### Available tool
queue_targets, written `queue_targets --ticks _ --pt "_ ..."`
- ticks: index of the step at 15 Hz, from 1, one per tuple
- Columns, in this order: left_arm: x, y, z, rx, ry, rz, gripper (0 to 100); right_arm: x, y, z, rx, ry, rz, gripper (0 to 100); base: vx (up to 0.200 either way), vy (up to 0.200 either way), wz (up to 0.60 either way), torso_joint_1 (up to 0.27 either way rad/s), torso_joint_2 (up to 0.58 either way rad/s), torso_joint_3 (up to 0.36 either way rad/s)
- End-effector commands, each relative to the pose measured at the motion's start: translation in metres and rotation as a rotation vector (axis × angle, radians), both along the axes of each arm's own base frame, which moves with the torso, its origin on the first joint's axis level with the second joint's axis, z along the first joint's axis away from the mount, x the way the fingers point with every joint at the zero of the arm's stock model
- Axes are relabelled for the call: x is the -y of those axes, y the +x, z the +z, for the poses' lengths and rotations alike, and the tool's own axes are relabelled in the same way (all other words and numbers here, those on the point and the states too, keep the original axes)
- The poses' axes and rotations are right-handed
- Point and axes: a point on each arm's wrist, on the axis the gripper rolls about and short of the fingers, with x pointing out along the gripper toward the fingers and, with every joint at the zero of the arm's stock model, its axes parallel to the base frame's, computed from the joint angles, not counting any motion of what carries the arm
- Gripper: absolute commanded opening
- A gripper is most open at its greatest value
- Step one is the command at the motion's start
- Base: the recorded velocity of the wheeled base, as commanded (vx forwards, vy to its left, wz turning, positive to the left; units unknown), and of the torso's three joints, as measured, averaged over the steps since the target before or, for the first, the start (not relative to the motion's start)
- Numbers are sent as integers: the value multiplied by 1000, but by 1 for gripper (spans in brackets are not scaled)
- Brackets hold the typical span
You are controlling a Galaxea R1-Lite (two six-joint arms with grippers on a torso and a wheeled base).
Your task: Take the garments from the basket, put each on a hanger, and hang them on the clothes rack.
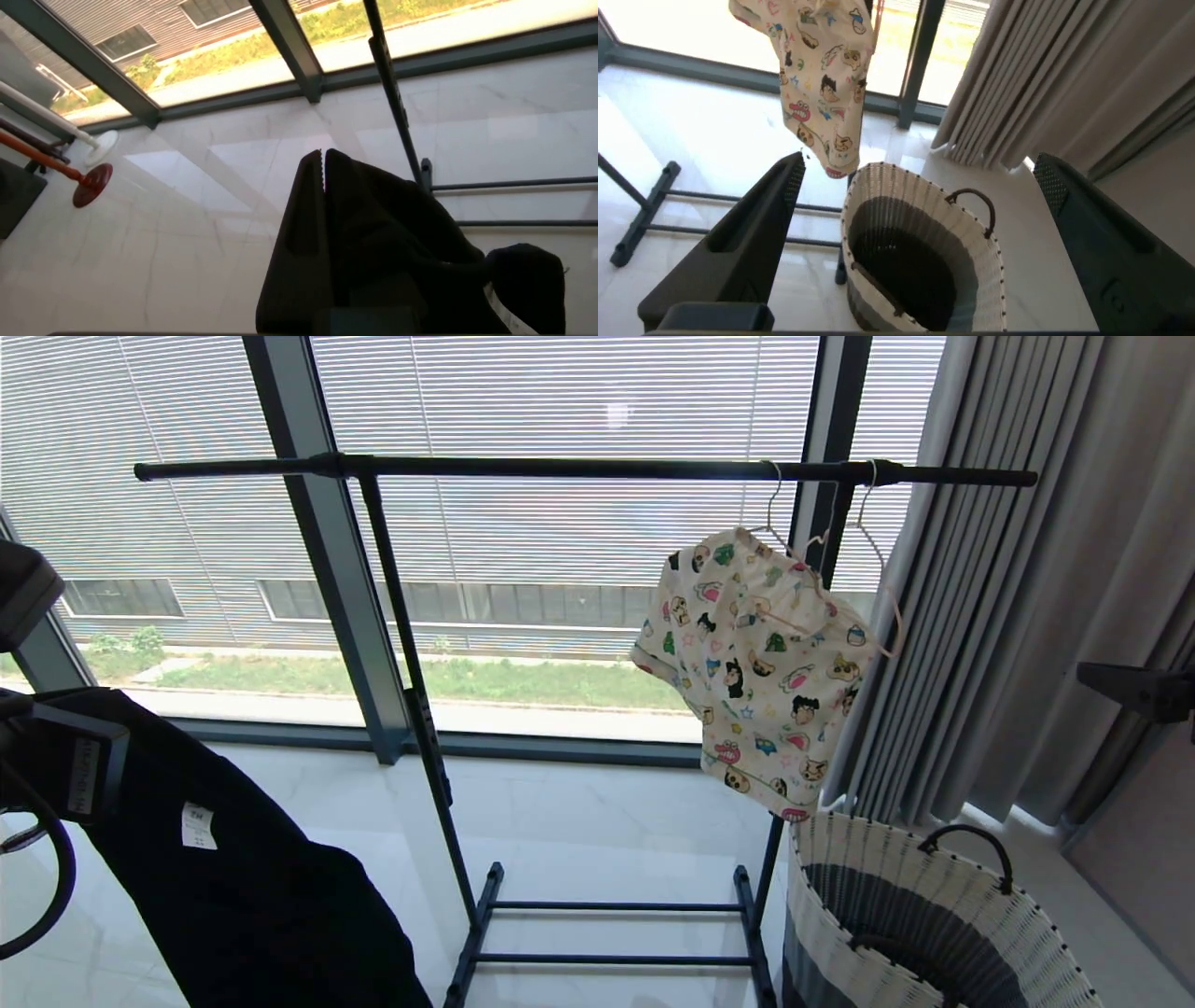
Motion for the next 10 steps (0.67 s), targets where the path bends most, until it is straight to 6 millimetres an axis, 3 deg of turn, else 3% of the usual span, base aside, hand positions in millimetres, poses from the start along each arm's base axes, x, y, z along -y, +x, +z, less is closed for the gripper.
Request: queue_targets --ticks 1,6,10 --pt "0 2 -1 -6 1 1 0 -4 18 -3 -38 -8 -6 100 0 0 0 217 -500 -290" --pt "1 4 -2 -12 -2 2 0 -4 38 -1 22 5 -28 100 0 0 0 199 -428 -234" --pt "1 4 -2 -14 -5 -2 0 9 45 0 21 11 8 100 200 0 0 24 -67 -36"
